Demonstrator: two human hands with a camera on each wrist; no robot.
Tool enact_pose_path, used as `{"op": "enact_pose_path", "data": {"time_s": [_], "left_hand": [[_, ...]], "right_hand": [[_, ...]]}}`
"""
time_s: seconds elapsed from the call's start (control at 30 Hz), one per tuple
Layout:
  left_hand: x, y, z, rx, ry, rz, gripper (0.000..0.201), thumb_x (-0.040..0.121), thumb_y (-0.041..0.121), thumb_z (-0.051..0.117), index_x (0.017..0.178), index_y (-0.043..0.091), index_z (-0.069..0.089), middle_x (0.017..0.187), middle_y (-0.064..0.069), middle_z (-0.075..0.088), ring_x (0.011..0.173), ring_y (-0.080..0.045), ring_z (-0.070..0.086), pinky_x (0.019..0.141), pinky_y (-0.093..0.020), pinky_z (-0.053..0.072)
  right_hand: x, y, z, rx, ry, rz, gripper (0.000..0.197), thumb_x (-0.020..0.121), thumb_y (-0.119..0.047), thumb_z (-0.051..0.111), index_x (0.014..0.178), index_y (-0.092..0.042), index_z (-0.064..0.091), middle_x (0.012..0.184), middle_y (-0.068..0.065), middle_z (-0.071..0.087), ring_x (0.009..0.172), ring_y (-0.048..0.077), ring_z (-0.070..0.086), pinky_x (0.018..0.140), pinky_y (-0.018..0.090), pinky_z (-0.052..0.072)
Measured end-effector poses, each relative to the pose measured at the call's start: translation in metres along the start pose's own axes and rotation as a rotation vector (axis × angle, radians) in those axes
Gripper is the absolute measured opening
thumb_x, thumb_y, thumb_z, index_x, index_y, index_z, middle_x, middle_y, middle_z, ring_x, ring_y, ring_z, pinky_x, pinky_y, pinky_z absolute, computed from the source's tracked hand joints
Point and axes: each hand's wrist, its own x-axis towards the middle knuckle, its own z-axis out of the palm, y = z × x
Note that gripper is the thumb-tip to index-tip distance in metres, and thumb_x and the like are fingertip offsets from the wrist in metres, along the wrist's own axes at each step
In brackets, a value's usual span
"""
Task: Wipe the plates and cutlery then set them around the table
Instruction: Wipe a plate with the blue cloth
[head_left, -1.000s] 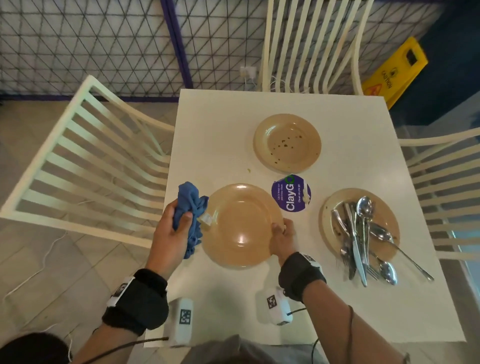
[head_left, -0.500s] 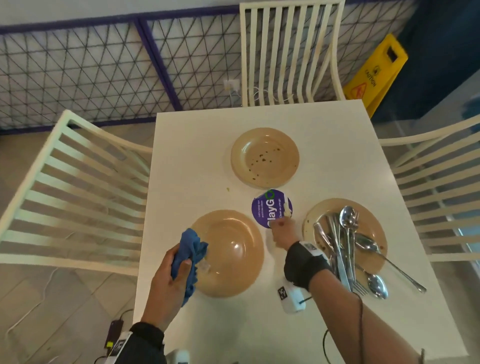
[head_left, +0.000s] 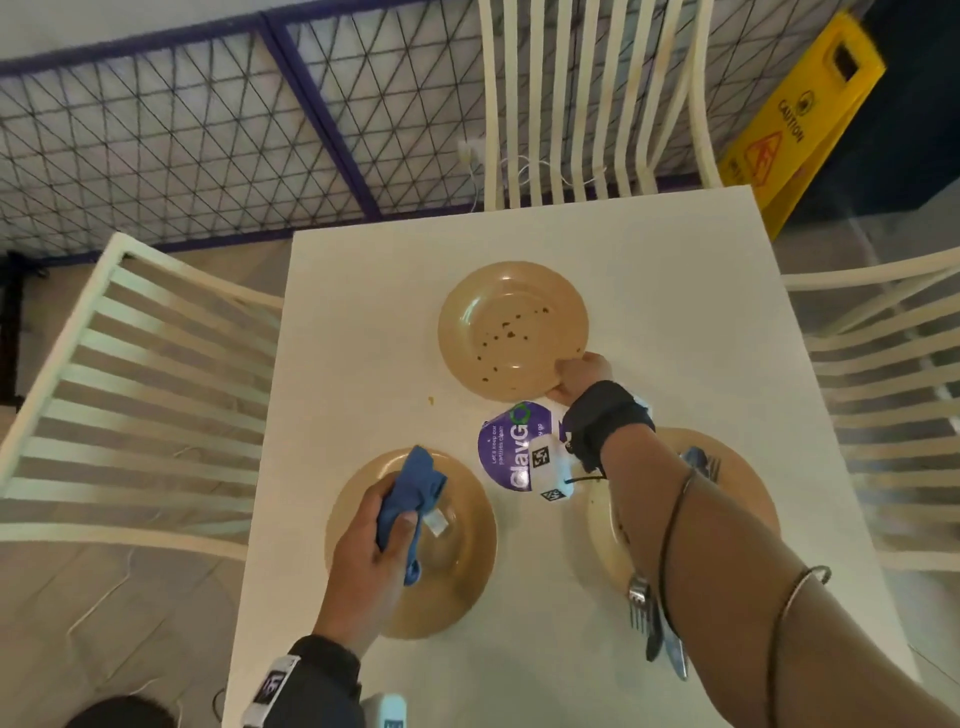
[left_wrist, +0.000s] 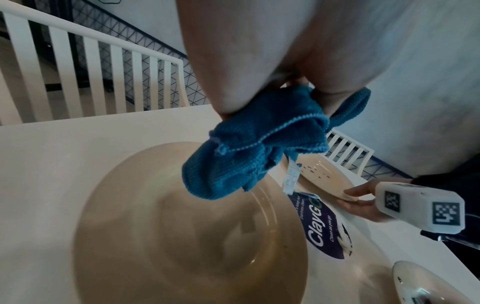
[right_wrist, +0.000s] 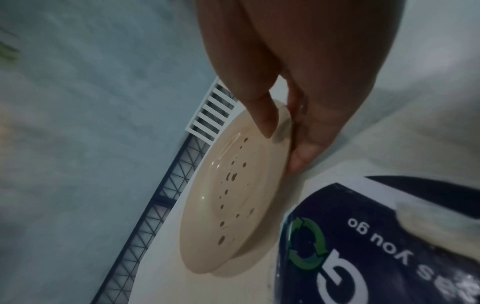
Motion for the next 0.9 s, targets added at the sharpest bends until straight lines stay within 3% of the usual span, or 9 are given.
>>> {"op": "enact_pose_path", "data": {"time_s": [0.07, 0.13, 0.27, 0.4, 0.53, 0.6, 0.67, 0.73, 0.9], "left_hand": [[0.007, 0.008, 0.009, 0.014, 0.010, 0.024, 0.034, 0.103, 0.022, 0.054, 0.127, 0.046, 0.054, 0.113, 0.011, 0.066, 0.094, -0.013, 0.067, 0.081, -0.028, 0.057], [0.015, 0.019, 0.018, 0.053, 0.004, 0.046, 0.035, 0.101, 0.024, 0.056, 0.131, 0.042, 0.054, 0.118, 0.006, 0.064, 0.098, -0.026, 0.065, 0.089, -0.047, 0.056], [0.037, 0.058, 0.039, 0.138, -0.018, 0.220, 0.042, 0.101, 0.013, 0.057, 0.130, 0.043, 0.053, 0.128, 0.014, 0.057, 0.108, -0.007, 0.061, 0.096, -0.035, 0.054], [0.061, 0.096, 0.083, 0.361, -0.078, 0.450, 0.048, 0.098, 0.010, 0.056, 0.140, 0.033, 0.050, 0.142, 0.010, 0.047, 0.123, -0.010, 0.054, 0.104, -0.033, 0.050], [0.062, 0.118, 0.140, 0.612, -0.126, 0.625, 0.049, 0.103, 0.028, 0.045, 0.151, 0.031, 0.038, 0.155, -0.002, 0.039, 0.140, -0.024, 0.042, 0.113, -0.043, 0.040], [0.049, 0.113, 0.163, 0.810, -0.165, 0.614, 0.051, 0.106, 0.039, 0.028, 0.156, 0.036, 0.025, 0.164, -0.001, 0.028, 0.152, -0.029, 0.022, 0.123, -0.052, 0.020], [0.030, 0.096, 0.170, 0.934, -0.180, 0.623, 0.052, 0.107, 0.045, 0.018, 0.158, 0.039, 0.015, 0.168, 0.004, 0.018, 0.156, -0.028, 0.007, 0.125, -0.054, 0.007], [0.016, 0.080, 0.158, 1.036, -0.183, 0.689, 0.053, 0.105, 0.045, 0.018, 0.157, 0.037, 0.021, 0.167, 0.005, 0.021, 0.156, -0.030, 0.009, 0.124, -0.058, 0.012], [0.028, 0.060, 0.100, 1.041, -0.173, 0.608, 0.057, 0.101, 0.041, 0.025, 0.158, 0.032, 0.023, 0.168, -0.003, 0.020, 0.153, -0.042, 0.016, 0.117, -0.058, 0.032]], "right_hand": [[-0.002, 0.001, -0.001, 0.045, 0.019, 0.010, 0.035, 0.097, 0.000, 0.048, 0.131, -0.006, 0.053, 0.118, 0.018, 0.066, 0.077, 0.025, 0.066, 0.047, 0.029, 0.056], [-0.012, 0.000, -0.007, 0.140, -0.008, 0.002, 0.036, 0.098, 0.002, 0.044, 0.132, -0.009, 0.050, 0.105, 0.014, 0.066, 0.078, 0.025, 0.066, 0.051, 0.034, 0.057], [-0.040, 0.005, -0.024, 0.292, -0.099, -0.019, 0.040, 0.099, 0.008, 0.040, 0.132, -0.013, 0.043, 0.102, 0.013, 0.061, 0.081, 0.028, 0.066, 0.060, 0.038, 0.059], [-0.080, 0.013, -0.054, 0.363, -0.221, -0.080, 0.036, 0.097, 0.010, 0.038, 0.113, -0.020, 0.049, 0.100, 0.015, 0.061, 0.074, 0.027, 0.060, 0.054, 0.032, 0.058], [-0.117, 0.026, -0.086, 0.502, -0.282, -0.138, 0.026, 0.105, -0.013, 0.039, 0.126, -0.020, 0.054, 0.115, 0.024, 0.066, 0.088, 0.030, 0.067, 0.072, 0.041, 0.060], [-0.132, 0.033, -0.103, 0.620, -0.298, -0.102, 0.033, 0.108, -0.029, 0.033, 0.125, -0.016, 0.059, 0.131, 0.022, 0.062, 0.106, 0.027, 0.067, 0.082, 0.039, 0.059], [-0.148, 0.038, -0.120, 0.715, -0.313, -0.077, 0.035, 0.102, -0.037, 0.048, 0.131, -0.018, 0.054, 0.138, 0.024, 0.057, 0.123, 0.033, 0.060, 0.103, 0.048, 0.049], [-0.161, 0.046, -0.140, 0.700, -0.311, -0.138, 0.046, 0.096, -0.026, 0.059, 0.139, -0.022, 0.046, 0.133, 0.024, 0.060, 0.122, 0.039, 0.060, 0.106, 0.056, 0.045], [-0.197, 0.073, -0.168, 0.388, -0.268, -0.295, 0.032, 0.105, -0.017, 0.045, 0.133, -0.028, 0.056, 0.123, 0.010, 0.070, 0.110, 0.030, 0.068, 0.094, 0.052, 0.054]]}}
